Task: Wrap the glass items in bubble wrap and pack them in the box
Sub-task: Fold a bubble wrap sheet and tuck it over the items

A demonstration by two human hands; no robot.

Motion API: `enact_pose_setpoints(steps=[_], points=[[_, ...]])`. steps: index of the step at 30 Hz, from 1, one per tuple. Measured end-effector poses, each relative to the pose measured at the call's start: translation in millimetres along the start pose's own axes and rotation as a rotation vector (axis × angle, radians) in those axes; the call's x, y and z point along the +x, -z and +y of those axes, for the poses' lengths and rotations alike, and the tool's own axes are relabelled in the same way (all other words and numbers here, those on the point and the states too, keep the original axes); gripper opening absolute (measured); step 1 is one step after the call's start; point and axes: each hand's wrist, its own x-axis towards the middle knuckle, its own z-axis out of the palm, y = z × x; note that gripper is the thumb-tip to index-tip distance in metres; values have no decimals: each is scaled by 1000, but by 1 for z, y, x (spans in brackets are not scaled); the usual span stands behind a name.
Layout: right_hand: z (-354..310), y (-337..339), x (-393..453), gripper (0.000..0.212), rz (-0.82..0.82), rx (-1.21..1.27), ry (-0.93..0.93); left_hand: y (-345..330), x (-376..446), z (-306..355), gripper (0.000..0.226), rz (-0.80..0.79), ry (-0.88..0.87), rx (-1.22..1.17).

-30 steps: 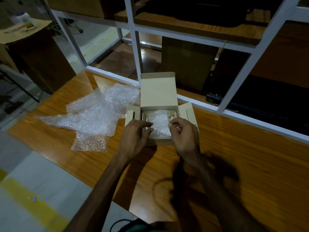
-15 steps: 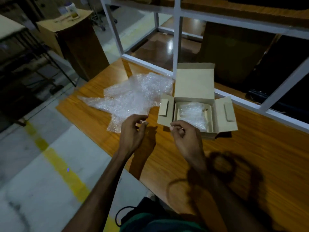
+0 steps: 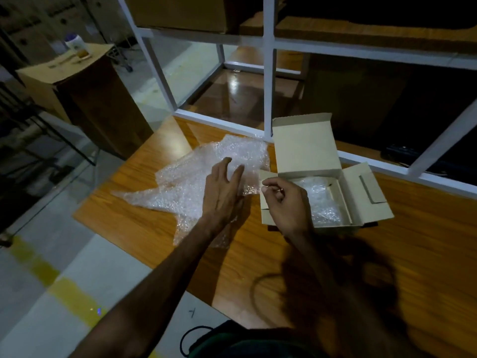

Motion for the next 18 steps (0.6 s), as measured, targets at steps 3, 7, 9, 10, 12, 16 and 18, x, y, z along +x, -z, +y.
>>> enact_pose_setpoints(steps=[3,7,9,10,12,16,18], points=[[-4,-3,6,13,11,2,13,6,-1,-4,27,330,180,-411],[-14,-6,15,14,-30,26,24,47,12,-10,9,578,454,-884],[-22,-8,19,17,-76,66,34,69,14,-16,5,552,588,-1246],[-27,-10,21,23,-98,75,42,79,13,-19,5,536,640,-1407],[-35,-16,25,42,-141,96,57,100,9,-23,8,467,730,-1668],[-44,-27,31,85,-242,232,-15,129,-4,-25,11,224,777,-2013],[-47,-27,33,96,-356,371,-76,138,-12,-25,12,131,781,-2126]])
